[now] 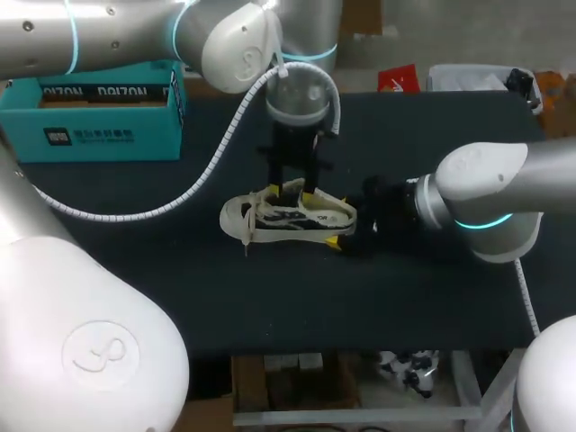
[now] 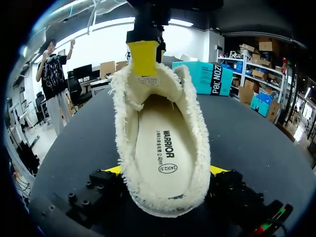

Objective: Open the shoe tongue, take the insole out of the shoe, put the insole back into the shoe, and pack the shoe into the shoebox

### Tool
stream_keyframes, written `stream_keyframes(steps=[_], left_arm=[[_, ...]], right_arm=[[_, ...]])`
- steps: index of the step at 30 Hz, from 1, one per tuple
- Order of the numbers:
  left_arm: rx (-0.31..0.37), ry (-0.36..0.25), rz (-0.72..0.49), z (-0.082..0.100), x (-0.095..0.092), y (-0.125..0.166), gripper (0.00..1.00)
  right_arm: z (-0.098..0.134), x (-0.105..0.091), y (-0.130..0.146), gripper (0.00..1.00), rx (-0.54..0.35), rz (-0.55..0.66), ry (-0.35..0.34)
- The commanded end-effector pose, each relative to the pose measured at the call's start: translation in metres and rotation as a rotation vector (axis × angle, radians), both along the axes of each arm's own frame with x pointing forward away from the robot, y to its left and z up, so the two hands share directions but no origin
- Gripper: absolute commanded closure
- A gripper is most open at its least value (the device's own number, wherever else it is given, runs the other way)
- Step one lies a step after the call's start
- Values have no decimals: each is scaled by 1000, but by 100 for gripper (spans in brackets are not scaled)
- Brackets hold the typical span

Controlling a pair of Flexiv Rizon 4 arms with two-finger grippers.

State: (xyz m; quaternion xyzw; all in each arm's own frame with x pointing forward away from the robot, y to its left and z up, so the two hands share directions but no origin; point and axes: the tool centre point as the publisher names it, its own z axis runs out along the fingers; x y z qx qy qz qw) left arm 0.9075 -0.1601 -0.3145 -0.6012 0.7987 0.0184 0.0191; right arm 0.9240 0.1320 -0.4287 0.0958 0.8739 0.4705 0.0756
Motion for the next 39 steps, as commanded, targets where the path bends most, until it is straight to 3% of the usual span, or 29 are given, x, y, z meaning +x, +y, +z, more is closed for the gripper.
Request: stream_keyframes(steps=[1, 3, 5, 6, 14, 26, 33, 39], left_arm=[[14, 10, 4, -5, 6, -7, 53], [15, 13, 4, -5, 7, -8, 56], [18, 13, 6, -6, 7, -8, 82], [17, 12, 7, -6, 6, -8, 100], [-61, -14, 12, 2, -4, 16, 100], [-272, -33, 48, 0, -2, 78, 100], [-331, -47, 60, 2, 9, 97, 100], [-356, -29, 52, -13, 16, 105, 100]], right_arm=[[-6, 0, 2, 100, 4, 1, -1], [-6, 0, 2, 100, 4, 1, -1], [-6, 0, 2, 100, 4, 1, -1], [-6, 0, 2, 100, 4, 1, -1], [-6, 0, 2, 100, 4, 1, -1], [-6, 0, 2, 100, 4, 1, -1], [-6, 0, 2, 100, 4, 1, -1], [-6, 0, 2, 100, 4, 1, -1]])
